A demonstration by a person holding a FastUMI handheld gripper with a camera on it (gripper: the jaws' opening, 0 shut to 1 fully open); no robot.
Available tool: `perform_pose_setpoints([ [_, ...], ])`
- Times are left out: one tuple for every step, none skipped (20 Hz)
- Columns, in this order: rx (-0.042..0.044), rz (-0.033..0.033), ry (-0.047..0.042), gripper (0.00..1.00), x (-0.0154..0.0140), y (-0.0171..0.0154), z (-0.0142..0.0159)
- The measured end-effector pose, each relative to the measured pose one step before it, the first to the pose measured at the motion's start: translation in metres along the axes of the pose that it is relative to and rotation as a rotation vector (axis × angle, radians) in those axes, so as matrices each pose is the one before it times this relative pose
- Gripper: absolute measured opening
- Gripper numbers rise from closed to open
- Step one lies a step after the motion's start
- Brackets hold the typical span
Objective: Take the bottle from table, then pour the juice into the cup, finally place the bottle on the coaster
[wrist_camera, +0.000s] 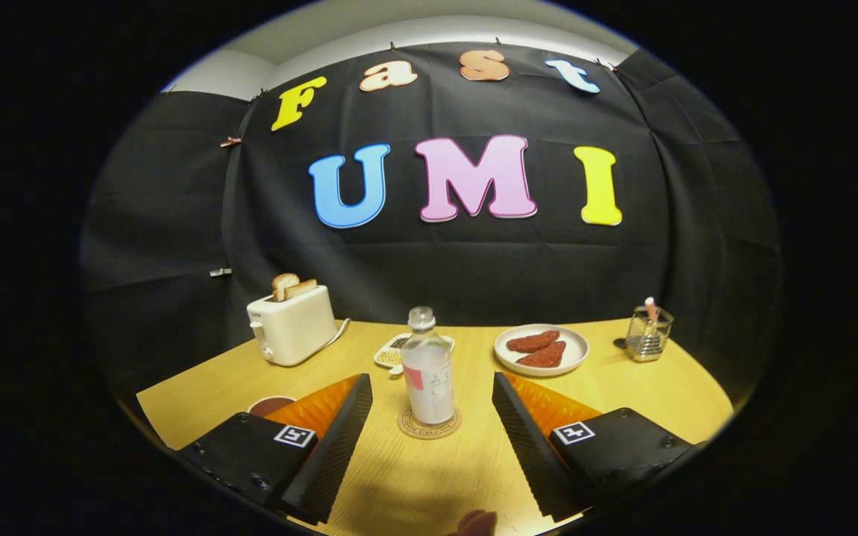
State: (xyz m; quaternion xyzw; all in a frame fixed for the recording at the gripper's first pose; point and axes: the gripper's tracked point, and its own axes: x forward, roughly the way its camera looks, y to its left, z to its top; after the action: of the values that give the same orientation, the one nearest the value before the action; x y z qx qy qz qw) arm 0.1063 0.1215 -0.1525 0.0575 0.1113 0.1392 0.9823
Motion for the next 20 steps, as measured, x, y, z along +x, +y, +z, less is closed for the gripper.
perform_pose_setpoints([
  [-0.00444, -0.01260, -0.01629, 0.99, -0.00669, -0.00686, 0.01470],
  [-0.00169, -0.01534, -0.01562, 0.99, -0.00606, -0.00824, 0.01407],
  [0.00015, -0.01669, -0.01832, 0.99, -0.00562, -0.00786, 0.01597],
  [-0.00812, -0.01893, -0.01843, 0.99, -0.00521, -0.00746, 0.01603],
  [-0.01531, -0.01445, -0.01747, 0.99, -0.00567, -0.00790, 0.01443],
  [-0.02085, -0.00662, -0.01432, 0.99, -0.00588, -0.00429, 0.01152],
  [-0.02181, -0.00426, -0.01179, 0.99, -0.00461, -0.00273, 0.01119],
  [-0.01800, -0.00032, -0.01246, 0.99, -0.00415, -0.00335, 0.01039],
  [-0.01276, -0.00653, -0.00918, 0.99, -0.00403, -0.00365, 0.00983],
  [-0.01029, 0.00062, -0.00518, 0.99, -0.00513, -0.00265, 0.00766],
  [-0.01082, -0.00704, -0.00887, 0.99, -0.00516, -0.00184, 0.00848],
  [-0.00707, -0.00575, -0.00913, 0.99, -0.00546, -0.00241, 0.00851],
  [-0.00087, -0.00405, -0.00750, 0.98, -0.00489, -0.00163, 0.00747],
  [0.00527, -0.00197, -0.00961, 0.97, -0.00507, -0.00009, 0.00734],
  [0.00381, -0.00282, -0.01101, 0.97, -0.00426, 0.00032, 0.00907],
  [-0.00141, -0.01450, -0.00597, 0.97, -0.00261, -0.00203, 0.00709],
  [-0.00400, -0.00991, -0.00254, 0.97, -0.00272, -0.00056, 0.00729],
  [-0.01027, -0.00999, -0.01236, 0.97, -0.00236, -0.00041, 0.00924],
  [-0.01275, -0.01056, -0.01685, 0.97, -0.00331, -0.00134, 0.01125],
  [-0.01045, -0.00475, -0.01857, 0.97, -0.00145, -0.00011, 0.00982],
])
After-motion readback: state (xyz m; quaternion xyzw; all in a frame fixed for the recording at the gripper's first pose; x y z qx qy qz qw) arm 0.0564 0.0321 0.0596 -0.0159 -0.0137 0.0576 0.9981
